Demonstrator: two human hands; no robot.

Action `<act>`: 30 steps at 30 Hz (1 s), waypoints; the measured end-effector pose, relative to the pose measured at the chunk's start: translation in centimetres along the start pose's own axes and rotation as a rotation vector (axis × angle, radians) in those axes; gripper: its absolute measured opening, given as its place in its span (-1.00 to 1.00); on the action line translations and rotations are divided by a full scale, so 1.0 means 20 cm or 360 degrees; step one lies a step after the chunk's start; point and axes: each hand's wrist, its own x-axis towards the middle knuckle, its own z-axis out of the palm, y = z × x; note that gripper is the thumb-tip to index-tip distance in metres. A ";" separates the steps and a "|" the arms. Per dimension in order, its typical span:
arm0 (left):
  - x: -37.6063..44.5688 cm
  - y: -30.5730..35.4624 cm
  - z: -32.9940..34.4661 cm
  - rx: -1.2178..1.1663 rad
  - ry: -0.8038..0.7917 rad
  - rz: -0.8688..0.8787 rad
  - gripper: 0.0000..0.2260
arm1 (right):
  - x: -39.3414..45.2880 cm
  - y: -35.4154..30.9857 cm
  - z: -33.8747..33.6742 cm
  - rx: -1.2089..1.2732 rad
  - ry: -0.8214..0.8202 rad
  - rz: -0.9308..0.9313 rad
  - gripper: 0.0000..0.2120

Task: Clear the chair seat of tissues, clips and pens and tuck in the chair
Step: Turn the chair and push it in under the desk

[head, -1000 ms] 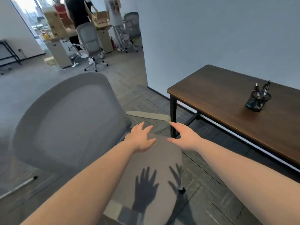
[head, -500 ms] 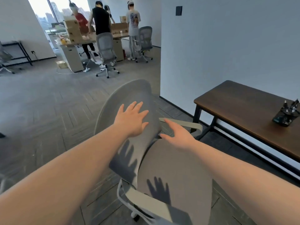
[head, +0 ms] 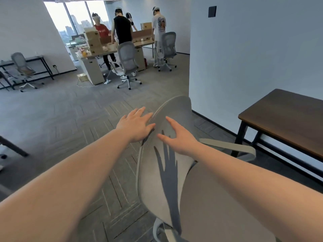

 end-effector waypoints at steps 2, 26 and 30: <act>0.06 -0.07 0.02 -0.0194 -0.0033 0.0111 -0.54 | 0.07 -0.06 0.08 0.0022 -0.0013 0.0063 -0.21; 0.55 -0.20 0.07 -0.0075 0.0159 0.1458 -0.30 | 0.01 -0.35 0.29 -0.0065 0.0084 0.0747 -0.36; 0.48 -0.13 0.06 0.0025 0.0145 0.1688 -0.45 | -0.11 -0.36 0.25 -0.0125 0.0026 0.0737 -0.29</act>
